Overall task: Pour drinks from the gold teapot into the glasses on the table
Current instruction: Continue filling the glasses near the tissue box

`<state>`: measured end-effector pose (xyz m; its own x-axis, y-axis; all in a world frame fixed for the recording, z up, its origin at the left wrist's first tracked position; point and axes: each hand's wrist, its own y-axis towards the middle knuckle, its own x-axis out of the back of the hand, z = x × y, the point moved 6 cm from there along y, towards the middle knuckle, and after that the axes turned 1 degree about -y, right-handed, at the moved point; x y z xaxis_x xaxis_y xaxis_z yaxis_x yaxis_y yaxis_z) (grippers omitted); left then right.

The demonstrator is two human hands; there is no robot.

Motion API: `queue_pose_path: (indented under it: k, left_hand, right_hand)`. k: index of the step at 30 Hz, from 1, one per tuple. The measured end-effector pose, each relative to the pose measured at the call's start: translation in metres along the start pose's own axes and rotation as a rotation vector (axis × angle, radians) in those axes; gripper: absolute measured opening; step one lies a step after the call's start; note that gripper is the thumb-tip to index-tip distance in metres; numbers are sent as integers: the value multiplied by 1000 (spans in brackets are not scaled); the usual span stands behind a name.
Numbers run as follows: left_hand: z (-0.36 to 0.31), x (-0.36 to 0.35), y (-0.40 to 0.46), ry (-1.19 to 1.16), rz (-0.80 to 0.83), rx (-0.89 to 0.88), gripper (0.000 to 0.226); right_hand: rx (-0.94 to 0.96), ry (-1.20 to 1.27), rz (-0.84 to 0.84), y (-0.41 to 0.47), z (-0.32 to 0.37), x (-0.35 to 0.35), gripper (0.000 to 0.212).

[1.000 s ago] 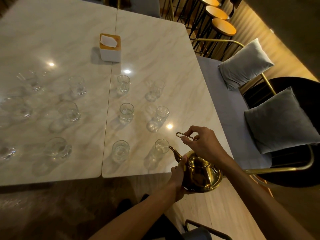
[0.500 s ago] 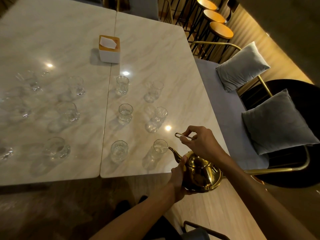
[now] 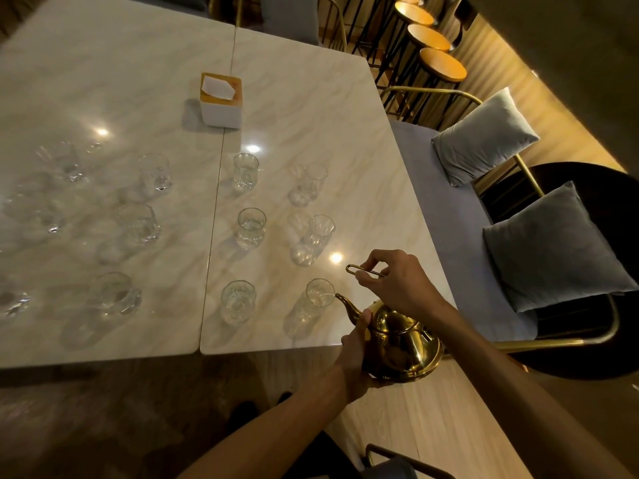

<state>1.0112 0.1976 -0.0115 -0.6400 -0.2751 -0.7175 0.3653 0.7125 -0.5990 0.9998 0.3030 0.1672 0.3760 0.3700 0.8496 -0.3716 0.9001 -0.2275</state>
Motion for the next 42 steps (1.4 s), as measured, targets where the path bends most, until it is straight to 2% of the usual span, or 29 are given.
queue_pose_path:
  k: [23,33,42]
  left_hand:
    - [-9,-14,-10,11,43,1,72]
    - [-12,-20,-17,-11,75,-37,60]
    - [-15,-22,-20,-16,90,-5,65]
  right_hand:
    - [-2,-67,27,11,1,1,19]
    - [-7,-88,36,15,2,-1,22]
    - [-6,-97,39,15,5,0,23]
